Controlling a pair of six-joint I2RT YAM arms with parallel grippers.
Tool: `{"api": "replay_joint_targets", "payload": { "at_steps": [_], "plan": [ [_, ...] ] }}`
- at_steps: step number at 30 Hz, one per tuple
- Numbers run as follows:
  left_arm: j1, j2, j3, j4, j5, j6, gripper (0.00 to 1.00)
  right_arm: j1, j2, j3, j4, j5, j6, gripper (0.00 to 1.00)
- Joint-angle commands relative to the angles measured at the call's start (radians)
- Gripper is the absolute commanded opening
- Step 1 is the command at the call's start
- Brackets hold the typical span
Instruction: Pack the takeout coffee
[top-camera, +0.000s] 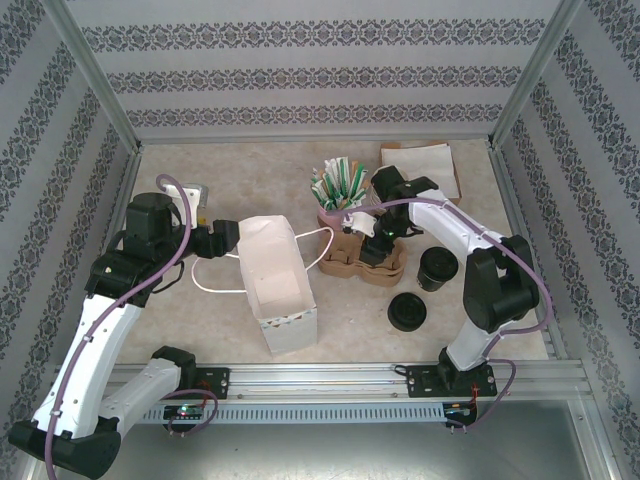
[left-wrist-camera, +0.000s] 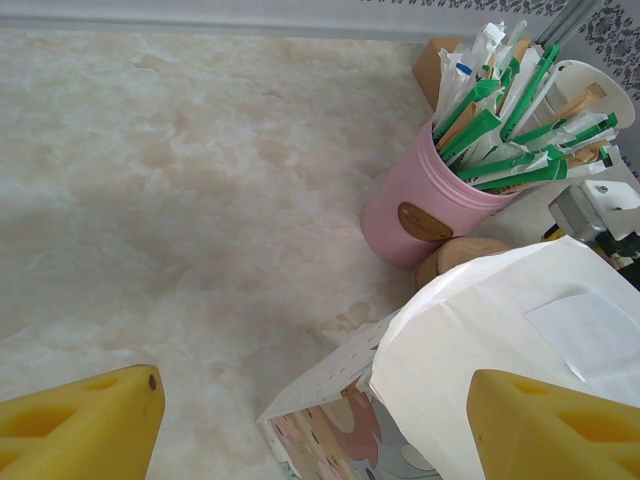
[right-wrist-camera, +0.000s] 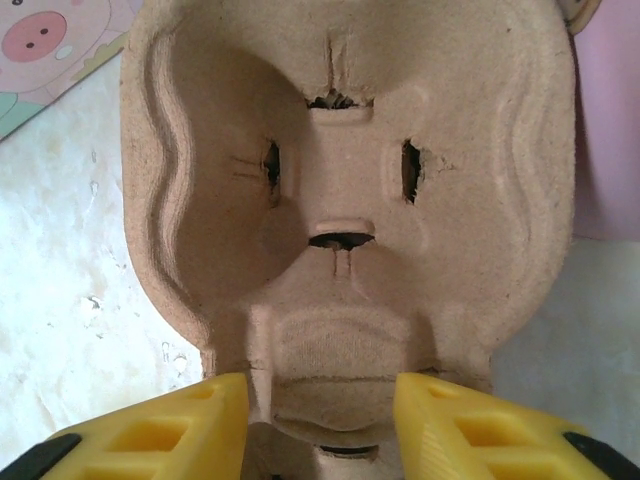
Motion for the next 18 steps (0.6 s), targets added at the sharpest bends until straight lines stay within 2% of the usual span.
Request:
{"api": "replay_joint_targets", "payload": {
  "at_steps": [1,9,18],
  "plan": [
    [-0.011,-0.010,-0.003,-0.009,-0.019,0.012,0.80,0.013,0.027,0.030,-0.006,-0.001,0.011,0.42],
    [-0.011,-0.011,-0.006,-0.010,-0.027,0.015,0.80,0.018,0.030,0.019,-0.011,0.000,-0.007,0.46],
    [-0.011,-0.010,-0.003,-0.007,-0.026,0.015,0.80,0.031,0.051,0.021,-0.021,0.018,-0.021,0.46]
  ]
}}
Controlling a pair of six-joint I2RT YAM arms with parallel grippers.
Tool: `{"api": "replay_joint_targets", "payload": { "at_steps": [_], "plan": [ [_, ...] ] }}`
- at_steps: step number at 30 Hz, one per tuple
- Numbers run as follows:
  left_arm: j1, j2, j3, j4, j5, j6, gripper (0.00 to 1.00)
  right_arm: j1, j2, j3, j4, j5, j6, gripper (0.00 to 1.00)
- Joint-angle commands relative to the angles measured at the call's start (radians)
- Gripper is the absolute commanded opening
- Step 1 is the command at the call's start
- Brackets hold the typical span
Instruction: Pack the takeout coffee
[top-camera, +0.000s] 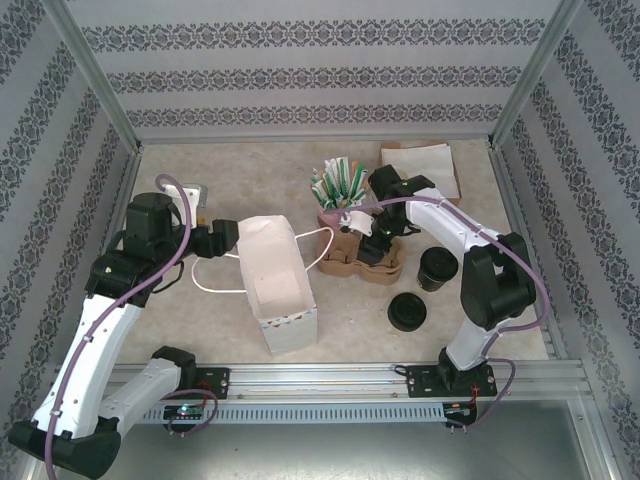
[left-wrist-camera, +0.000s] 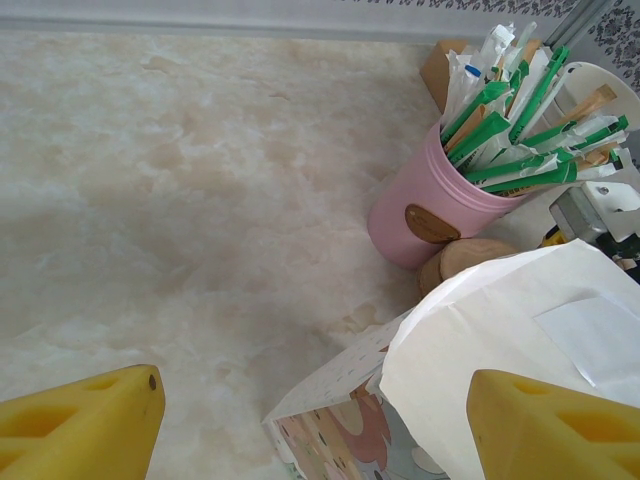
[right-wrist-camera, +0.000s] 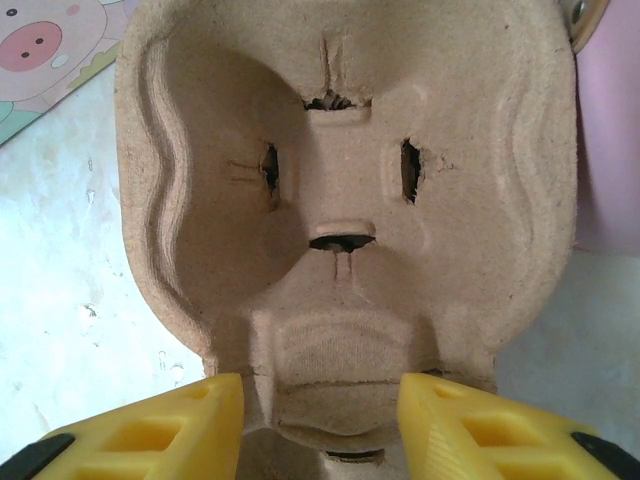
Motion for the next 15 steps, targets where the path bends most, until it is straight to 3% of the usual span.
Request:
{"api": "replay_joint_targets", "payload": {
  "at_steps": [1,15],
  "plan": [
    [-0.011,-0.010,-0.004,-0.007,-0.011,0.015,0.80,0.020,0.033,0.004,-0.021,0.020,-0.028,0.46],
    [-0.011,-0.008,-0.007,-0.006,-0.019,0.017,0.80,0.028,-0.020,-0.026,0.015,0.032,-0.052,0.40]
  ]
}}
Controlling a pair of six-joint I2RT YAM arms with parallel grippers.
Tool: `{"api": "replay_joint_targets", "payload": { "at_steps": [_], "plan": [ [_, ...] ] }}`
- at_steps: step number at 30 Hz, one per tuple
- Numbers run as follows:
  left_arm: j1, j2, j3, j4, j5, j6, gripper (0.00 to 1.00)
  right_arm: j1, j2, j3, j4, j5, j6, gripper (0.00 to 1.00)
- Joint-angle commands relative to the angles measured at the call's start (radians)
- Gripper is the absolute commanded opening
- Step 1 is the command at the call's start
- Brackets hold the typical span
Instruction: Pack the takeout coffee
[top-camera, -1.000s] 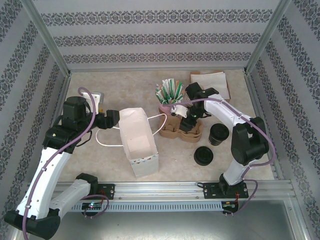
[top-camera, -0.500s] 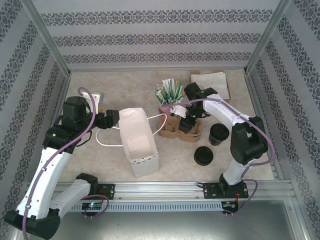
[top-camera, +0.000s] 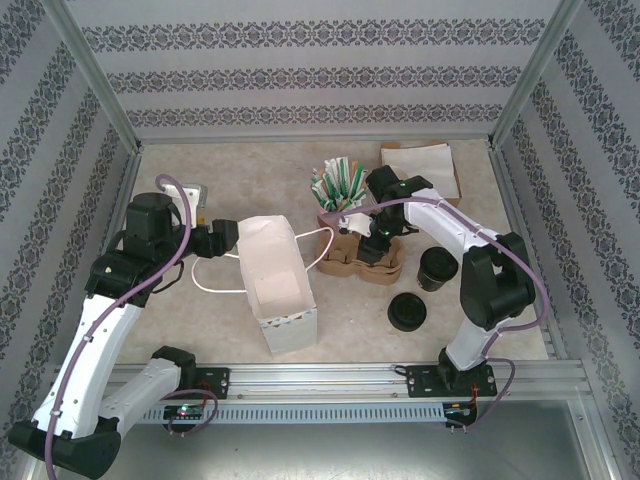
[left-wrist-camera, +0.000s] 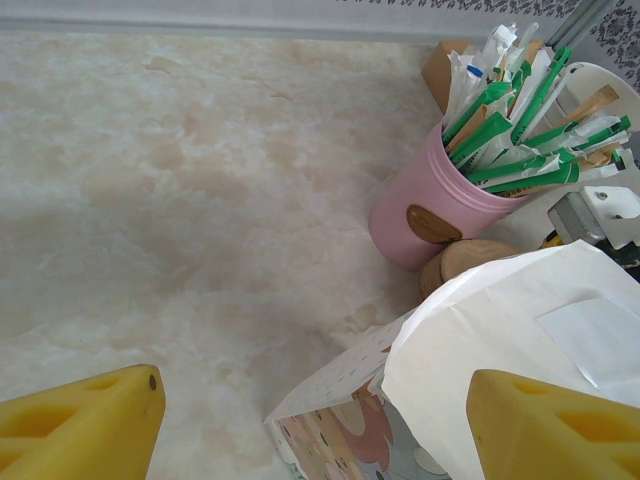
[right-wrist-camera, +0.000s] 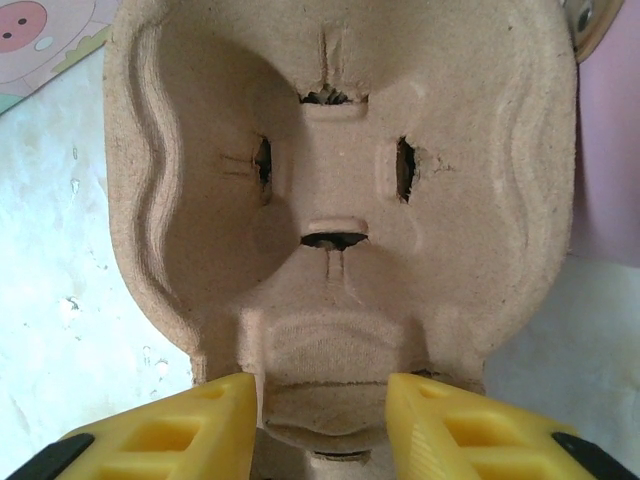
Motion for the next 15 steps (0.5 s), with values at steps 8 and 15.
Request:
{"api": "replay_joint_targets", "payload": {
  "at_steps": [8,15],
  "plan": [
    [-0.011,-0.010,-0.016,0.001,-0.021,0.023,0.80,-0.003,-0.073,-0.068,0.039,-0.049,-0.065,0.41],
    [-0.011,-0.014,-0.018,0.002,-0.027,0.026,0.80,-0.007,-0.085,-0.073,0.060,-0.064,-0.088,0.45]
  ]
}}
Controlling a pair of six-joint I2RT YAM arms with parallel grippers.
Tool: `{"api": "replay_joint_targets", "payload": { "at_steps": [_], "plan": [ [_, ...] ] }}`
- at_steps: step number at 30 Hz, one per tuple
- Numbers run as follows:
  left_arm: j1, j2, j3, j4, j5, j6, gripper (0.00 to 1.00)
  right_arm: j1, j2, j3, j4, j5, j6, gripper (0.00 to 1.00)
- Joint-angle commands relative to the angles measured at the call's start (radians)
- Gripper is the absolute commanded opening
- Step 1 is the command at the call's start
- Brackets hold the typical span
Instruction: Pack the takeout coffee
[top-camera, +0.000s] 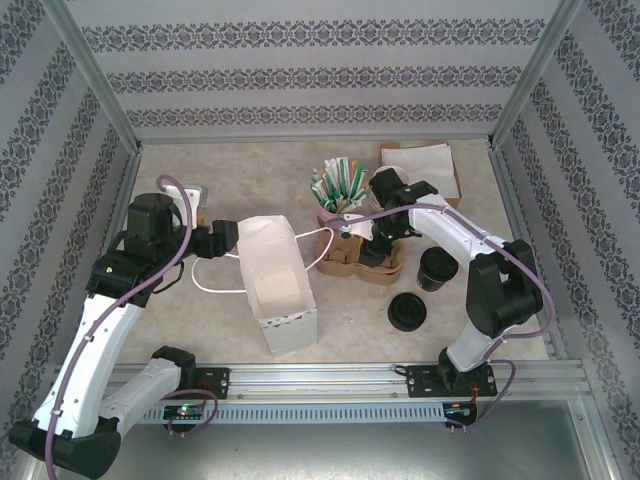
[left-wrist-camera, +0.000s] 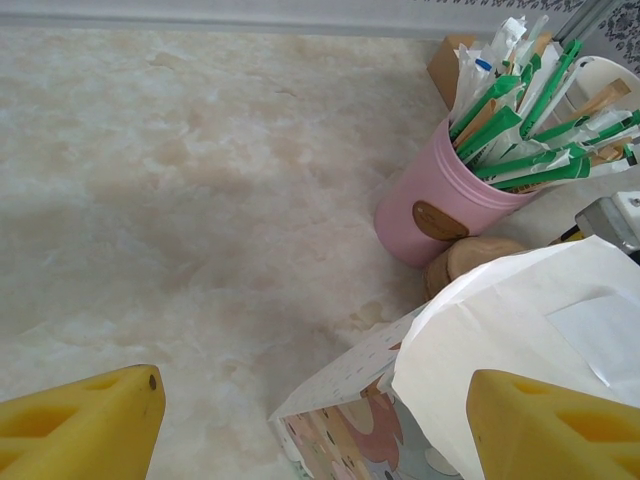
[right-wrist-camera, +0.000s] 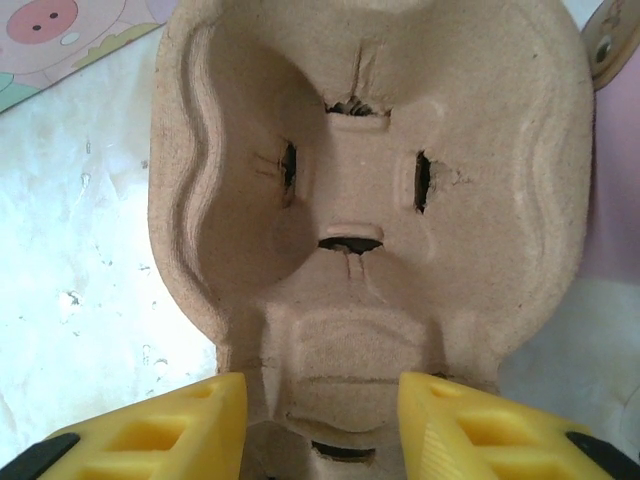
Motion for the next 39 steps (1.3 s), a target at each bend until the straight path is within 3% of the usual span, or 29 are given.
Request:
{"api": "replay_joint_targets", "payload": {
  "at_steps": [1,17,39],
  "plan": [
    [-0.011,-0.016,-0.009,0.002,-0.019,0.021,0.80,-0.004,-0.030,-0.015,0.018,-0.031,-0.034,0.46],
    [-0.011,-0.018,-0.014,0.005,-0.025,0.031,0.80,-0.006,-0.002,-0.006,0.013,0.034,-0.016,0.53],
    [-0.011,-0.014,-0.018,0.010,-0.026,0.029,0.80,0.002,0.063,0.031,-0.015,0.041,-0.004,0.50]
  ]
}}
